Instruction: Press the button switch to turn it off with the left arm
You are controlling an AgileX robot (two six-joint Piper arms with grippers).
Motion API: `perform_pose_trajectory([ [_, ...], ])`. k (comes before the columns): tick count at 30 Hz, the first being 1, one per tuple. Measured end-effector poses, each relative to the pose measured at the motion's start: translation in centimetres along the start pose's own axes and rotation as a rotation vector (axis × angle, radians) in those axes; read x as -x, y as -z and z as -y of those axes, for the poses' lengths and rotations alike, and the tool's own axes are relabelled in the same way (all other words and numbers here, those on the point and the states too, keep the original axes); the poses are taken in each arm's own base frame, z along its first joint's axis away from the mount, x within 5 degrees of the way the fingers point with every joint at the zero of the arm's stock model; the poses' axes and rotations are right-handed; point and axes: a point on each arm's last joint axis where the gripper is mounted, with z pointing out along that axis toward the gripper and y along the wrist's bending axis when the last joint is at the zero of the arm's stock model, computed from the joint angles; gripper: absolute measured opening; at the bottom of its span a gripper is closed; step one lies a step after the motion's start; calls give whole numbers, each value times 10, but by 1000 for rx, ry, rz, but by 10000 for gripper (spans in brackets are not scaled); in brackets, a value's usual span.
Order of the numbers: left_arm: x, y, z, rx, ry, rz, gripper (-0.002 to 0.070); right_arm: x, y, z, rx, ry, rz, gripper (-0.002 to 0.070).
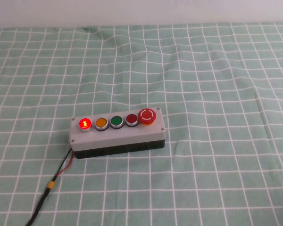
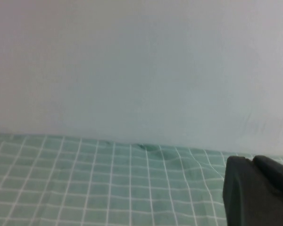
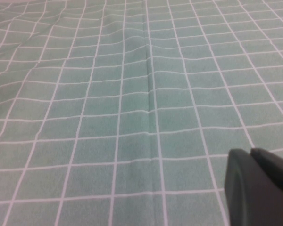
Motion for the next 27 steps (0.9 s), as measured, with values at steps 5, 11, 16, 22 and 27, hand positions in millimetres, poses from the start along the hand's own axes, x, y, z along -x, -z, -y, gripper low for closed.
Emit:
perform_pose_trajectory([
  [5, -10, -33, 5, -38, 106, -126, -2, 0, 0, 0, 0, 0, 0, -16],
  [11, -16, -72, 15, -127, 53, -344, -2, 0, 0, 0, 0, 0, 0, -16],
  [16, -11, -108, 26, -227, 20, -513, -3, 0, 0, 0, 0, 0, 0, -16],
  [22, -24, -156, 32, -277, 20, -745, -3, 0, 0, 0, 0, 0, 0, -16],
  [27, -60, -194, 50, -331, 2, -908, -3, 0, 0, 0, 0, 0, 0, -16],
])
